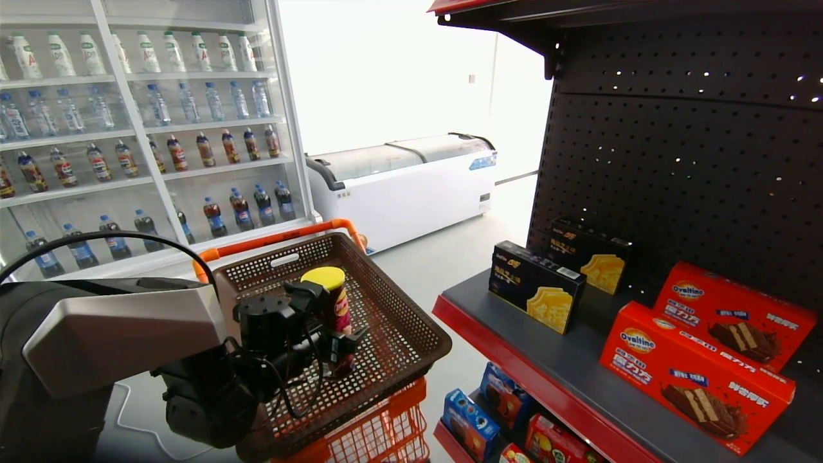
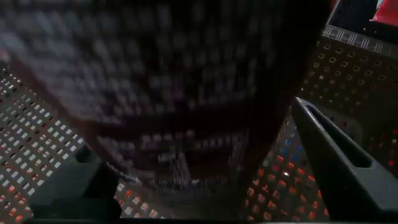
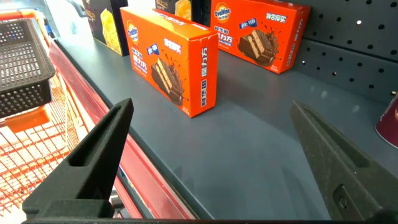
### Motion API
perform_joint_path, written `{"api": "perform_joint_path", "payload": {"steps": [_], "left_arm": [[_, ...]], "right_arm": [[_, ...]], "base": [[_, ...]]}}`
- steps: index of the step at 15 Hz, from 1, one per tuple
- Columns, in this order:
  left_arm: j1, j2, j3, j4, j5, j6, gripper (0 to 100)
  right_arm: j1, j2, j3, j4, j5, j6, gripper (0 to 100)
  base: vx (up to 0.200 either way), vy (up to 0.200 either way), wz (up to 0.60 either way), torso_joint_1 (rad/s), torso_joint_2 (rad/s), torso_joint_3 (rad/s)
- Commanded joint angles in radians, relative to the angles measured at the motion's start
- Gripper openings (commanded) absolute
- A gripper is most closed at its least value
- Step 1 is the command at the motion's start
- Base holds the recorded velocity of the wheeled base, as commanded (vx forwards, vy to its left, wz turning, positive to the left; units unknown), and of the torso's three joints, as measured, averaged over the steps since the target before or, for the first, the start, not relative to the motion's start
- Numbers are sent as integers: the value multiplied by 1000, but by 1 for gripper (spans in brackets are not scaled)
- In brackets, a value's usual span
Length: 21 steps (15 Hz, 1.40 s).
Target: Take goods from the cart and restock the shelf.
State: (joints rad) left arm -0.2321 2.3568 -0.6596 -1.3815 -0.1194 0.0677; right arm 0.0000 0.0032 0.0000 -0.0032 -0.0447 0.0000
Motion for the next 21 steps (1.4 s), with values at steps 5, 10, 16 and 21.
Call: {"api": "perform_joint_path", "payload": {"steps": [5,10,16,21], "left_arm": [[-6,2,-45,13,70,12,0],[-59,-160,-22,114,127,3,0],[-61,-550,-173,768,109,-80,0],[-58,-830,-114,946,-62,-83,0]], "right_arm": [[0,1,0,0,0,0,100],[0,1,0,0,0,0,100],[0,1,0,-1,0,0,100],[0,1,0,0,0,0,100]], "base": [[0,0,0,0,0,0],[0,0,0,0,0,0],[0,0,0,0,0,0],[0,0,0,0,0,0]]}}
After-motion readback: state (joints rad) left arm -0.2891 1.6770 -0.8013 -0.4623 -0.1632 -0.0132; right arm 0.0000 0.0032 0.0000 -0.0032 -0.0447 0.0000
